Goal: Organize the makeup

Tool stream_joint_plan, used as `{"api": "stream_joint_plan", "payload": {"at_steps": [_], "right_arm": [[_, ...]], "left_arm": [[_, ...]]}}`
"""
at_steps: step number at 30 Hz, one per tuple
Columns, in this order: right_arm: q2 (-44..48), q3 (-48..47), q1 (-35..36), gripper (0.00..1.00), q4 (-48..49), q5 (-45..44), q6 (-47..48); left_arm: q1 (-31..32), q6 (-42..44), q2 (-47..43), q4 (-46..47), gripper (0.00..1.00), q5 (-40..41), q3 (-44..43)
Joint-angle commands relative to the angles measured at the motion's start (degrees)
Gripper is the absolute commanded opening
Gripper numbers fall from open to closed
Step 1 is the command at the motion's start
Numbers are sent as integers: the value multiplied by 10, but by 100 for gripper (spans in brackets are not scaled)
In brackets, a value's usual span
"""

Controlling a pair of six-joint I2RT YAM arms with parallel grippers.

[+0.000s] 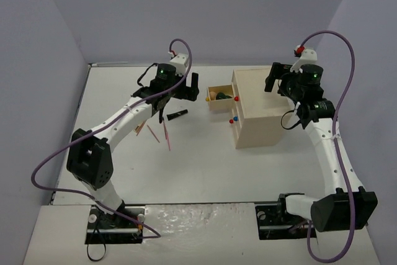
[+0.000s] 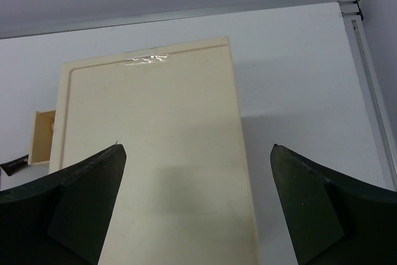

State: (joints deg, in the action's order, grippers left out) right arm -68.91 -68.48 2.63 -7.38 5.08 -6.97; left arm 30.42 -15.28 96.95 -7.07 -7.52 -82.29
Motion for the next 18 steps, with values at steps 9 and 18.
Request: {"api": "stream_joint_plan", "payload": {"at_steps": [9, 18], "right_arm": [[-91, -54, -58, 100, 21, 190, -25], [-108, -51, -58, 100, 23, 214, -14]], "left_arm": [[-28, 155, 71, 112, 95, -203, -14], [-28, 213, 135, 112, 97, -244, -75]]}}
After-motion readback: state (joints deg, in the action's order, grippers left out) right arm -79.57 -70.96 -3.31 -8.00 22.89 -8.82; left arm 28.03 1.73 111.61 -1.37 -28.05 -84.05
